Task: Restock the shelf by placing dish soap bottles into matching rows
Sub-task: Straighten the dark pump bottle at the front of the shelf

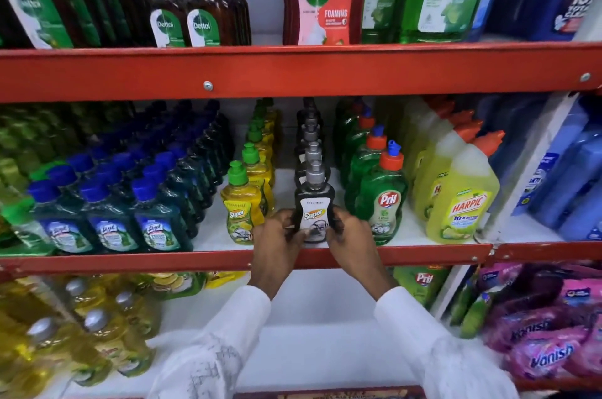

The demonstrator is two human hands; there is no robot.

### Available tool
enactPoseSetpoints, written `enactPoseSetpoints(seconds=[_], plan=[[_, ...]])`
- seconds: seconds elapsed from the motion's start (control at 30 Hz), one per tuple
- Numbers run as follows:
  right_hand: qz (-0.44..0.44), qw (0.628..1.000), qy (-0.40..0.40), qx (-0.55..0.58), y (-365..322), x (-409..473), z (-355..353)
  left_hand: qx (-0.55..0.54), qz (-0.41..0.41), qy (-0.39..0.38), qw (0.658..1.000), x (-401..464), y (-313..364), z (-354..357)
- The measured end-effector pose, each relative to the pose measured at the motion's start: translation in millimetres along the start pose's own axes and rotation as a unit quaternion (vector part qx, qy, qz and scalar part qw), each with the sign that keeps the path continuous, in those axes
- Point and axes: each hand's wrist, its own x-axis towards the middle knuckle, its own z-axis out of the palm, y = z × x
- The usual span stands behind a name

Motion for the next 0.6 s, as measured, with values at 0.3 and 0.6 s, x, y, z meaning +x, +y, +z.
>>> enactPoseSetpoints(seconds=[0.3,0.6], plan=[[-0.004,1.000,0.009,0.013,0,-3,3,-0.034,-0.012,-0.003,0.999,-2,3,-2],[0.008,0.991,0.119,0.055,0,-17,9,-0.031,-0.002,0.006,1.000,-16,7,-11]])
